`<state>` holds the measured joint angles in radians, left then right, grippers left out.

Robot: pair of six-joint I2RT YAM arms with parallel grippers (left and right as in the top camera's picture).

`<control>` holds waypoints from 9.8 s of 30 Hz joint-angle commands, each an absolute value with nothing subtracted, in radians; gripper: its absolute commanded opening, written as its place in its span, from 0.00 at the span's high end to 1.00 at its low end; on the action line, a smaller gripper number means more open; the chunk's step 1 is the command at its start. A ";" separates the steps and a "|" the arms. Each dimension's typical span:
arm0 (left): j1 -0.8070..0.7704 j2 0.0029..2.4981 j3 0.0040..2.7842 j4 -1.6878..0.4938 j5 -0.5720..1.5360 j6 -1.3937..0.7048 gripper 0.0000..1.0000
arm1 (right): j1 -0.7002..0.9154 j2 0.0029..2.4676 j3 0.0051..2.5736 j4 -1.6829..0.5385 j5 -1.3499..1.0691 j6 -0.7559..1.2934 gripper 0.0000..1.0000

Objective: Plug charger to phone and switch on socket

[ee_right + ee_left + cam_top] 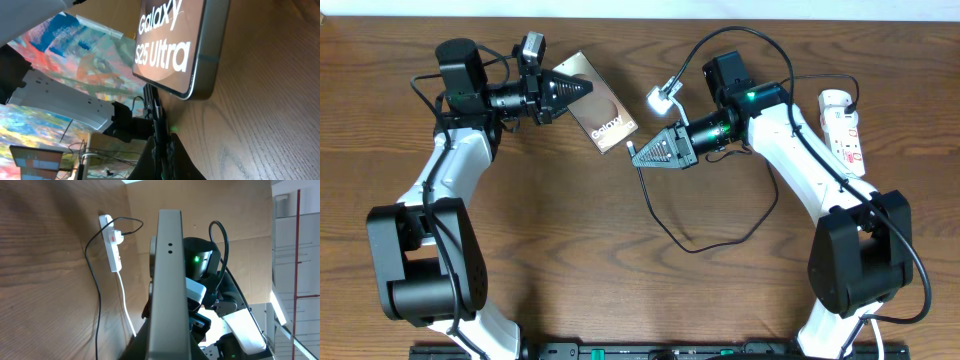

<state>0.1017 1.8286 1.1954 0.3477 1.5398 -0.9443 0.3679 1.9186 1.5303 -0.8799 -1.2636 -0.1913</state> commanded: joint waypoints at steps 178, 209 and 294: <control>0.059 1.799 1.199 0.353 1.572 -0.916 0.93 | 0.367 1.919 1.534 -0.889 -1.310 -0.194 0.99; 0.001 1.799 1.193 0.353 1.572 -0.789 0.93 | 0.368 1.948 1.534 -0.873 -1.266 -0.150 0.99; 0.005 2.138 1.044 0.337 1.491 -0.688 0.93 | 0.340 2.130 1.522 -0.807 -0.297 0.201 0.99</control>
